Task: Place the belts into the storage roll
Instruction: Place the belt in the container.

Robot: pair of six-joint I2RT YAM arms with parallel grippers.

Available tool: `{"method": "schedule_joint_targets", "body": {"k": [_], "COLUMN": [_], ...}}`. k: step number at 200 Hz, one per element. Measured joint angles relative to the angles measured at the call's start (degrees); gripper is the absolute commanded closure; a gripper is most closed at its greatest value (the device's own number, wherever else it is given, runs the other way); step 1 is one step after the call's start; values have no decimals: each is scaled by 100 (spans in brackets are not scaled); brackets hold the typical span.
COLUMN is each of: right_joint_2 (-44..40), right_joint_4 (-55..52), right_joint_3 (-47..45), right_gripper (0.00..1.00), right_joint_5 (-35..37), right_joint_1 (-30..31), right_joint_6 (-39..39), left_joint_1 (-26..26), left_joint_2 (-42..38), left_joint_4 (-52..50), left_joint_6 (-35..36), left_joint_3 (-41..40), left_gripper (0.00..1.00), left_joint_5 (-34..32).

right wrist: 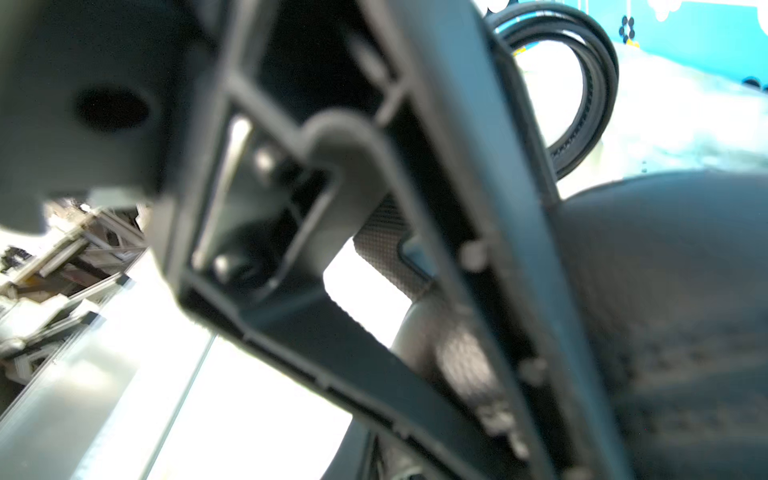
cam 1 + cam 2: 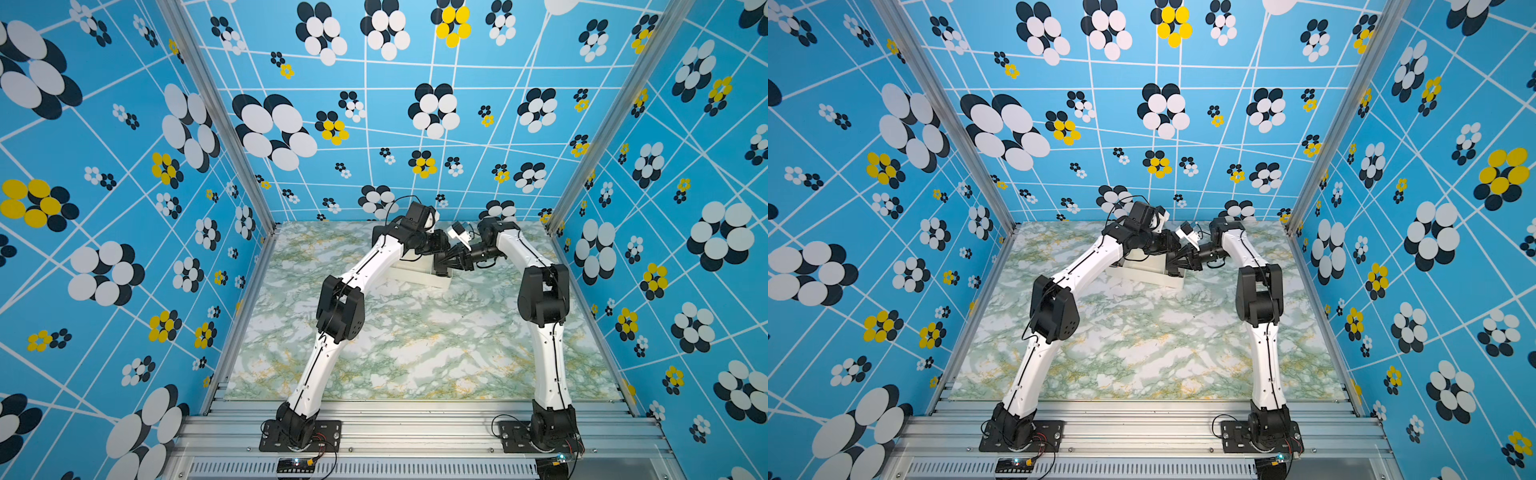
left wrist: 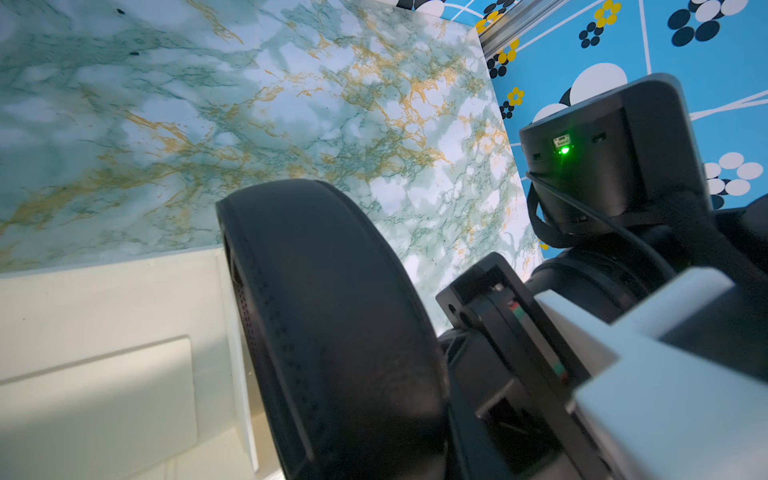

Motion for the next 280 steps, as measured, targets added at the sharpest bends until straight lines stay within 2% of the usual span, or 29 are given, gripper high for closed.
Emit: {"method": "schedule_joint_targets", "body": {"k": [82,122,149,175,202,248,280], "right_joint_2": [-50,-173,-197,-192,-195,-195,-195], "right_joint_4": [-328,-647,-1073,-1810,-2210,-2404,-2483], "right_joint_3": [33,-24,-26,-22,-50,-199,-208], "right_gripper": [1,1,1,1,1,1,1], "right_joint_5": [-35,-7,-90,-310,-605,-763,-761], "right_joint_1": [-50,-284,-407,-511,-520,-485,-485], "right_joint_6": [-221,-374,-785,-1803,-2498,-2826,-2844], "left_joint_1": [17,20,22,35,74,153,195], "left_joint_2": [74,59,59,-33,-247,-387,-387], "left_joint_4": [11,813,1119,1335,1530,1735,1923], "left_joint_6": [258,160,33,-111,-181,-372,-435], "left_joint_3": [-4,-424,-538,-710,-966,-1305,-1434], "left_gripper": [80,81,82,82,79,77,81], "left_joint_5": [273,752,1014,1362,1547,1825,2013]}}
